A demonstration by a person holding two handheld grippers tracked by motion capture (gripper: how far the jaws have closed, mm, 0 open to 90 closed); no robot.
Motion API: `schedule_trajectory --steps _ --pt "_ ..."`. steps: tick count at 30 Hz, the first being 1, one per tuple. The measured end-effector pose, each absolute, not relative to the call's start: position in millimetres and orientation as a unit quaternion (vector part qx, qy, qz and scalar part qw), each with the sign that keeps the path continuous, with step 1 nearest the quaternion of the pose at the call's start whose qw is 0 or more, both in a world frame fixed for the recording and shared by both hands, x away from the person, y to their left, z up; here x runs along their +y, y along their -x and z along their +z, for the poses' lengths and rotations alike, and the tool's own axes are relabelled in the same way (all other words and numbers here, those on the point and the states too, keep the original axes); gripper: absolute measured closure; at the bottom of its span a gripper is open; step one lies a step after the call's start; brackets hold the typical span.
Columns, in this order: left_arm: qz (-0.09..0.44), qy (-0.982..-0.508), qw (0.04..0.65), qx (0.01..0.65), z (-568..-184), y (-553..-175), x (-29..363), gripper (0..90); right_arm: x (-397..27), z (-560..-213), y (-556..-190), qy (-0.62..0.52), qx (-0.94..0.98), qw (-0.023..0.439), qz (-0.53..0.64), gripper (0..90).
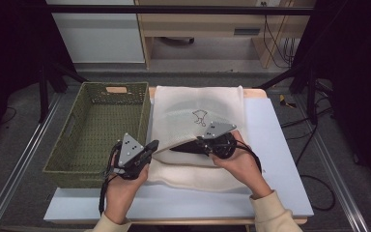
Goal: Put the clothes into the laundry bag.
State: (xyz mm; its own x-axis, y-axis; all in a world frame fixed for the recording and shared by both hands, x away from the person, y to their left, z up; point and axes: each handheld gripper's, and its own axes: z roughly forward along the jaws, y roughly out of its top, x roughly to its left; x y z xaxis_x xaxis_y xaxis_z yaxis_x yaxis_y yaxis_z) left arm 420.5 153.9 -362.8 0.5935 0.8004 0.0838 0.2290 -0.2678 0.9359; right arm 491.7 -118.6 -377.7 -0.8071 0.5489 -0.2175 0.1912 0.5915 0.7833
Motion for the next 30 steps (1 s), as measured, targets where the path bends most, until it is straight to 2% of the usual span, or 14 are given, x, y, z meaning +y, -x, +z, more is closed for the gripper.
schedule_trajectory --steps 30 --pt "0.292 -0.733 0.498 0.360 -359.9 -423.9 166.2 90.0 -114.4 -408.6 -491.3 -0.209 0.887 0.208 0.356 86.2"
